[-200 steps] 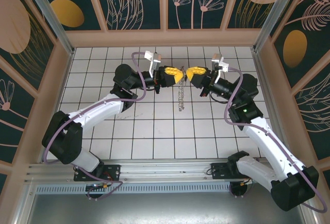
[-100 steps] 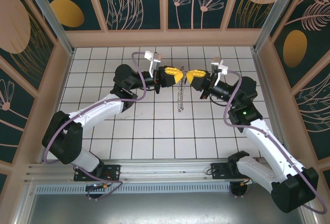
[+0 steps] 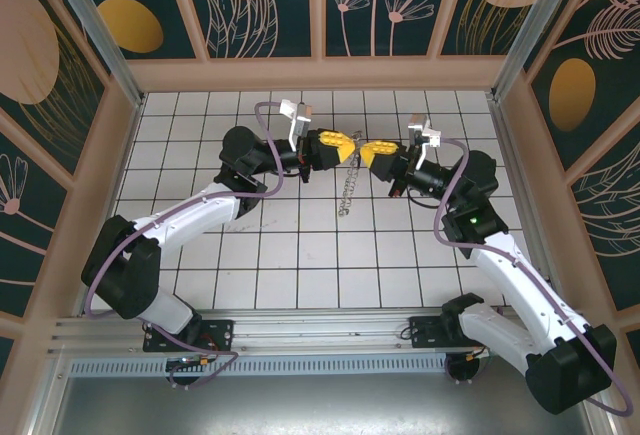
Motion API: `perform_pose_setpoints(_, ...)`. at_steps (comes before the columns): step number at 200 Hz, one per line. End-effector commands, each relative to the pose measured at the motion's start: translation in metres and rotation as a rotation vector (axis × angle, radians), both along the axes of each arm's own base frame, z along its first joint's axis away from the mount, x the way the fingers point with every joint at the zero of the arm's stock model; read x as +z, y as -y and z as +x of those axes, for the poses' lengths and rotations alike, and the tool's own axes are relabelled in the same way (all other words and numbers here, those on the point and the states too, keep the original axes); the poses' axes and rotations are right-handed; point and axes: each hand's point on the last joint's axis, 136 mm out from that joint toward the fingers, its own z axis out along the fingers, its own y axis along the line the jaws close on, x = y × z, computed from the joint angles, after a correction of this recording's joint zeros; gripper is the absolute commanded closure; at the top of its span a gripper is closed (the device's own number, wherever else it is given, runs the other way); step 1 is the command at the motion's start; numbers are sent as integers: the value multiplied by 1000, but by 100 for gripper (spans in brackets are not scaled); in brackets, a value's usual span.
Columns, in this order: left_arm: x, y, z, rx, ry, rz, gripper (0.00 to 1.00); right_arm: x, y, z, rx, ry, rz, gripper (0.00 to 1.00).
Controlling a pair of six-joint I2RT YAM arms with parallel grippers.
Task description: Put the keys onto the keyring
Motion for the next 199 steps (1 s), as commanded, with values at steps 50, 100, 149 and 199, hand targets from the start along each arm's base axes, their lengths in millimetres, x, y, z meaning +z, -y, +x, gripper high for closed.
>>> perform_pose_setpoints(50, 47, -14, -14, 25, 116, -138, 100, -33, -9, -15, 134, -91, -55, 100)
perform_pose_setpoints(100, 45, -13, -12, 28, 102, -137, 100, -11, 20, -11, 57, -41, 2, 66)
perform_pose_setpoints(149, 44, -11, -10, 18, 87, -141, 100, 23, 37, -5, -5, 30, 69, 65)
perform_pose_setpoints(199, 45, -10, -11, -5, 72, -154, 100, 44, 33, -2, 38, 70, 140, 58)
